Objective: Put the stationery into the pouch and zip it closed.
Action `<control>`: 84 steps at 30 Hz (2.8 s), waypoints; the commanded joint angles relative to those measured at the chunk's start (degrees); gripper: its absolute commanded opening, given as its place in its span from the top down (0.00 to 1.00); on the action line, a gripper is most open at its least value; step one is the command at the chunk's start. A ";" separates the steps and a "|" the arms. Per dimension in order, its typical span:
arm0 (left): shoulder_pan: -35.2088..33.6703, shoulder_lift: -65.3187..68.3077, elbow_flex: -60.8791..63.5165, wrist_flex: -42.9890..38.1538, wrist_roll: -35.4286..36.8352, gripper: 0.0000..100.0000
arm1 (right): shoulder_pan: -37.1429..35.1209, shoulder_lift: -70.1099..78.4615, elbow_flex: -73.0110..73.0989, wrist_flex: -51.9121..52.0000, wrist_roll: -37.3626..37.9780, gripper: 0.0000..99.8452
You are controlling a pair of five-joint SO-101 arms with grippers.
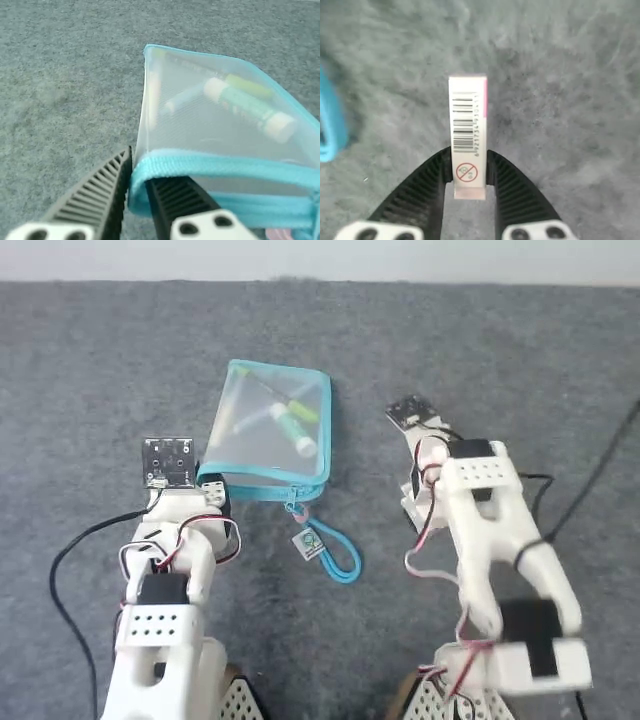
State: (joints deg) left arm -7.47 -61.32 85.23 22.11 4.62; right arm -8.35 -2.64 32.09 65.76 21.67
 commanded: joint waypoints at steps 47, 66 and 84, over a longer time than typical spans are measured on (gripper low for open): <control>0.26 -1.41 -1.10 -1.93 -0.79 0.99 | 4.18 12.79 -8.62 -1.27 -0.26 0.83; 0.26 -1.41 -1.10 -1.85 -0.79 0.99 | 4.09 3.56 -0.35 -4.09 0.26 0.83; 0.18 -1.41 -1.01 -1.85 -0.79 0.99 | 4.00 3.74 2.99 -11.30 4.13 0.83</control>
State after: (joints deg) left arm -7.47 -61.32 85.23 22.11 4.62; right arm -5.10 3.25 35.08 56.18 23.08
